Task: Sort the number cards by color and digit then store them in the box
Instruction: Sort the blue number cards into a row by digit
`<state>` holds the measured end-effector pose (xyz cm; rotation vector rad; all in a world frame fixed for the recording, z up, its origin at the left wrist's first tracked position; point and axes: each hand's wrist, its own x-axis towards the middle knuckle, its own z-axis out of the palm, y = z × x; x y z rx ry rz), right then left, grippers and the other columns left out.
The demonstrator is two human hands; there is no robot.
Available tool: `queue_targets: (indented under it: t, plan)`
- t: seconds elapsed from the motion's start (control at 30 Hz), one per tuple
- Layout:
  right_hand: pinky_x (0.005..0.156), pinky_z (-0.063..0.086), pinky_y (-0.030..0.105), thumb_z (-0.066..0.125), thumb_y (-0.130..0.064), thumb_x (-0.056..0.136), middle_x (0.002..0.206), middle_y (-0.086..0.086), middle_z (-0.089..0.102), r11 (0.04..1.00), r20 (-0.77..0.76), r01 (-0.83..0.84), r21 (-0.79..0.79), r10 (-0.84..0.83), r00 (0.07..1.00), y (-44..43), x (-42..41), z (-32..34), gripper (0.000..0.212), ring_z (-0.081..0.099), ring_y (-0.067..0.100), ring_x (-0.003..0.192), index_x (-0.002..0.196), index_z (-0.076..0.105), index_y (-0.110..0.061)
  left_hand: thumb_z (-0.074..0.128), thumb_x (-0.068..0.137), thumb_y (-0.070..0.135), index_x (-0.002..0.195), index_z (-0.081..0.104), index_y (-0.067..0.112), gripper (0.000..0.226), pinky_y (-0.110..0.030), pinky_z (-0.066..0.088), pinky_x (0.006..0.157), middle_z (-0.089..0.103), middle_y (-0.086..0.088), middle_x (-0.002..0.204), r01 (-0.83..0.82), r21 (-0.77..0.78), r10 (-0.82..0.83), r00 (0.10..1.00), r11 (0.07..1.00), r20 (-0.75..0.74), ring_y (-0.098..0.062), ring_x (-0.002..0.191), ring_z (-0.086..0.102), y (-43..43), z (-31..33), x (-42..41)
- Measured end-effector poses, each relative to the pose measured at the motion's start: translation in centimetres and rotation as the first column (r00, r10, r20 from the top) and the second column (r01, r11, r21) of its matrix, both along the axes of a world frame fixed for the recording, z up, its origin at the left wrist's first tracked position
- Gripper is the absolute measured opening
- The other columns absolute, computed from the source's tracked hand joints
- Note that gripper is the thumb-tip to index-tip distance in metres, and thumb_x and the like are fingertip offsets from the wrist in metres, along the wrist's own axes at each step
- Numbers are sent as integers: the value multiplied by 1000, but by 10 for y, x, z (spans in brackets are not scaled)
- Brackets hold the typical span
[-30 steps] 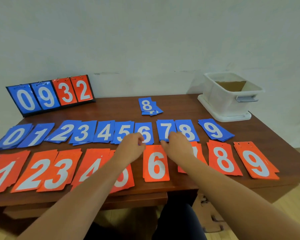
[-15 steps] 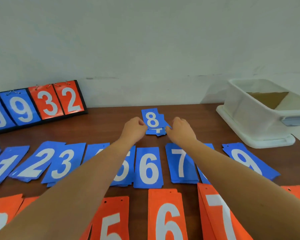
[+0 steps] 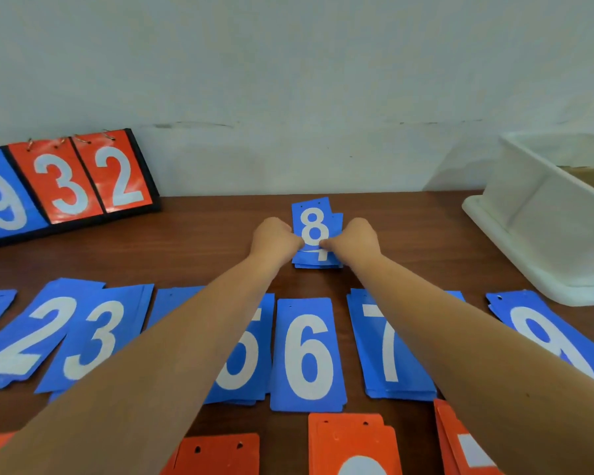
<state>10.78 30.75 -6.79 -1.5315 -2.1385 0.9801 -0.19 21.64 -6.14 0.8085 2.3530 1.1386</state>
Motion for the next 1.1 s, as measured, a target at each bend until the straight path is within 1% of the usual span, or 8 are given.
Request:
queue_targets:
  t: [0.07,0.17,0.3,0.4,0.53,0.67,0.93,1.1]
  plan:
    - [55,47,34,79,-26,78,71,6,57,1000,-61,-8,-25,7,998,0,1,1,36,59,27,73,68,47,-11,69,76,4,62,44,22,34,-35,44,71,52,-11,80,20,43,-23,998,999,62,-19,75,49,-2,-2,0]
    - [69,57,38,71,-17,85,91,9,69,999,-217,24,-48,-34,976,-5,7,6,16,66,24,83,81,61,-6,65,77,17,76,56,16,9,-36,48,73,54,-10,78,-19,151,-9,982,988,187,-19,75,50,-7,-4,1]
    - [63,56,32,66,-14,91,90,5,70,993,-446,53,-107,-96,890,-16,22,23,13,67,20,81,82,62,-6,66,83,40,85,65,14,27,-34,53,84,70,-1,91,-47,309,-50,953,950,298,-19,83,65,-17,3,6]
    - [70,61,36,64,-14,94,95,6,72,974,-551,-66,-217,-66,832,-32,33,35,12,71,20,85,96,66,-3,66,93,28,110,70,13,23,-41,59,87,75,-2,105,-4,415,-163,917,910,365,-19,95,73,-27,13,15]
    - [67,61,30,60,-15,97,93,8,74,968,-600,-92,-235,-70,797,-49,49,41,9,73,20,83,101,65,-9,68,93,13,101,67,15,8,-37,61,77,75,-4,100,-18,477,-136,948,879,287,-20,89,75,-41,28,24]
    - [66,59,28,55,-12,98,89,11,75,949,-685,-42,-312,-194,702,-59,67,50,11,74,20,79,104,65,-10,70,90,14,93,66,14,6,-47,60,82,74,-7,97,-173,478,-1,940,861,341,-27,90,73,-61,35,20]
    - [67,58,30,68,-11,91,97,18,72,898,-657,-248,-363,-58,752,-105,83,58,26,69,17,75,115,63,-1,69,92,20,104,64,16,13,-58,57,86,75,-7,104,-145,514,-98,904,846,417,-29,94,74,-111,60,23]
    - [67,59,32,74,-13,86,92,10,72,887,-554,-333,-321,109,825,-140,85,63,33,72,20,78,113,58,-6,73,89,19,108,67,17,19,-51,58,86,76,-4,105,-3,504,-154,950,864,271,-24,94,74,-137,71,37]
